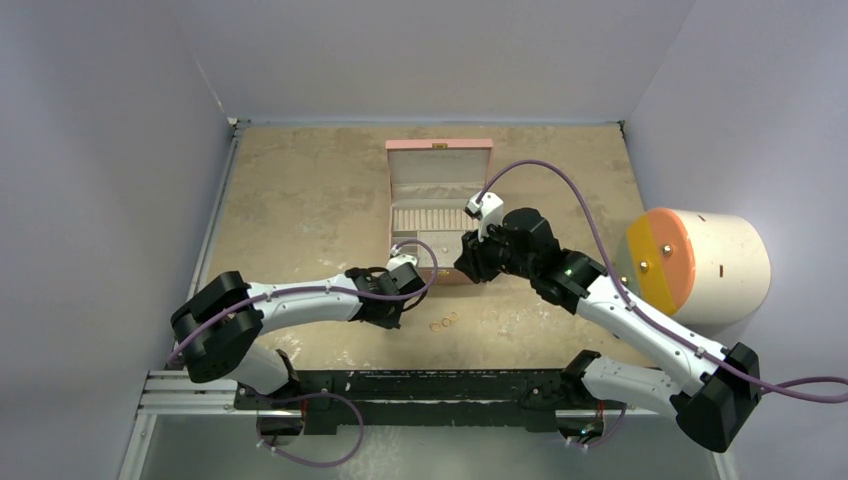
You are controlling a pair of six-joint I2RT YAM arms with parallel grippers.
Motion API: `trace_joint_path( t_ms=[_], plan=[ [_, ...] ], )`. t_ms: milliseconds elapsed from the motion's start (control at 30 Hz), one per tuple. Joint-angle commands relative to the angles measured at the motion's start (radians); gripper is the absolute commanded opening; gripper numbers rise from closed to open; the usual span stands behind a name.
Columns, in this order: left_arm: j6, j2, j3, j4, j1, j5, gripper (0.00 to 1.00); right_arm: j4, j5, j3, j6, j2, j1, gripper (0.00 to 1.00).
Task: Organize the mixed jewelry
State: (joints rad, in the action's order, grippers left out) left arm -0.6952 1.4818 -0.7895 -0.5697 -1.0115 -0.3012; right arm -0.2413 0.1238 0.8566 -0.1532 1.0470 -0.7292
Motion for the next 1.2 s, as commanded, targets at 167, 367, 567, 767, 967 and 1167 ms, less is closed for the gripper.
trace_joint_path(
  t_ms=[167,367,567,767,967,1167],
  plan=[
    [0.008,-0.09,-0.055,-0.021,-0.007,-0.051,0.0,0.05,0.05,-0.019,-0.007,-0.03,-0.003,0.36],
    [0.014,-0.236,-0.078,-0.017,-0.007,-0.029,0.0,0.146,0.157,-0.07,0.016,-0.087,-0.003,0.39],
    [0.046,-0.425,-0.063,0.067,-0.006,0.061,0.0,0.281,0.295,-0.145,0.044,-0.155,-0.003,0.44],
    [0.075,-0.546,-0.049,0.164,-0.006,0.22,0.0,0.525,0.523,-0.273,0.125,-0.235,-0.003,0.45],
    [0.057,-0.579,-0.038,0.277,-0.006,0.42,0.0,0.819,0.642,-0.389,0.26,-0.317,-0.004,0.45],
    [0.004,-0.608,-0.012,0.386,-0.006,0.52,0.0,0.891,0.752,-0.386,0.381,-0.286,-0.018,0.46]
  ],
)
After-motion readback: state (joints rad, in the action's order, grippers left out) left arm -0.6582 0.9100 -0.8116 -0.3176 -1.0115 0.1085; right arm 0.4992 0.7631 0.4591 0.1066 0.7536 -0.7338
